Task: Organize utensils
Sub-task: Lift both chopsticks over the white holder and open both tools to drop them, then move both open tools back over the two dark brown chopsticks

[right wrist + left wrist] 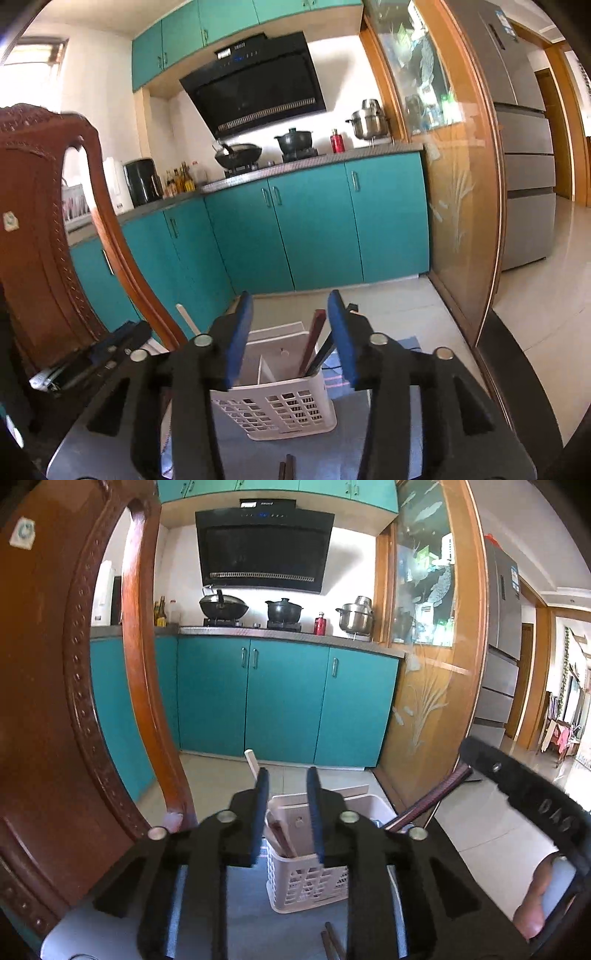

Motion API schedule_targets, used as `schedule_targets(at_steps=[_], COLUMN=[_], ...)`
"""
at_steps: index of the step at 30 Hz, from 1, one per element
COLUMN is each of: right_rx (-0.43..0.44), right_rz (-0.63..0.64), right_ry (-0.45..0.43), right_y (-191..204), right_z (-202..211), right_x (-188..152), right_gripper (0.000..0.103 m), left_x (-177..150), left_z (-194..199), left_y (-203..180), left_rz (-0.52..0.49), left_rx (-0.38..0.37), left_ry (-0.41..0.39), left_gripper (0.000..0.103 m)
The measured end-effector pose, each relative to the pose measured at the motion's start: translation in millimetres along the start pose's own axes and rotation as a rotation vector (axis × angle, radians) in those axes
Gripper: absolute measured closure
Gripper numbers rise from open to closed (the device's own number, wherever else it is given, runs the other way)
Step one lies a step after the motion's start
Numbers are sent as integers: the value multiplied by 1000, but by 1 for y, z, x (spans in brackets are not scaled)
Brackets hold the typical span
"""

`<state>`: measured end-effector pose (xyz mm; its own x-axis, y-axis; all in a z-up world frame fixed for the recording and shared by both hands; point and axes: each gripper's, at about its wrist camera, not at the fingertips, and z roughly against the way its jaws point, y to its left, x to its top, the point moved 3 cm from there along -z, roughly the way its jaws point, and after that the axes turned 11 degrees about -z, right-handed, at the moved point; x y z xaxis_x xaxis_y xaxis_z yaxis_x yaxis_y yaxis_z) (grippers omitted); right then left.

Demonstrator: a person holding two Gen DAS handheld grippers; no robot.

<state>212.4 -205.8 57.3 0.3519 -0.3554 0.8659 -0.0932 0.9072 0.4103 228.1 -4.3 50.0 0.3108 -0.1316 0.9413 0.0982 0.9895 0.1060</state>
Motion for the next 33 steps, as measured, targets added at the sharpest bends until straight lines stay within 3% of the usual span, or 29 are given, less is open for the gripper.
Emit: schedule_targets(at_steps=[2,9,11,15,16,17,22,26,33], right_rx=[15,-1,-26,-79,-91,-98,-174,-208,-219], right_rz=[-4,39,63,106,133,155,221,244,266], right_ry=[-12,-3,78,323,440,496,723,786,792], right_y=[-1,-17,-26,-37,-38,-39,-46,-48,-43], right_z=[14,45,37,7,-7,-12,-35,-42,-45], right_x=[1,-25,-46,-96,-117,-129,-187,-210,-224], right_gripper=[57,49,49,49,49,49,49,49,50], left_x=[0,-10,-17,-36,-41,-46,-59,-70,-77], left_z=[9,26,29,30,30,31,33,31,25], left_y=[-4,-9,-11,-19,-21,-23,-28,-26,-20], left_rz=[-15,-58,-74,-133,-145,-153,-178,-171,-165], left_rx=[-3,19,31,41,38,34,22,16,24], left_ry=[-11,-3,11,62,80,94,128,165,204], left_gripper=[70,60,57,55,55,55,51,51,50])
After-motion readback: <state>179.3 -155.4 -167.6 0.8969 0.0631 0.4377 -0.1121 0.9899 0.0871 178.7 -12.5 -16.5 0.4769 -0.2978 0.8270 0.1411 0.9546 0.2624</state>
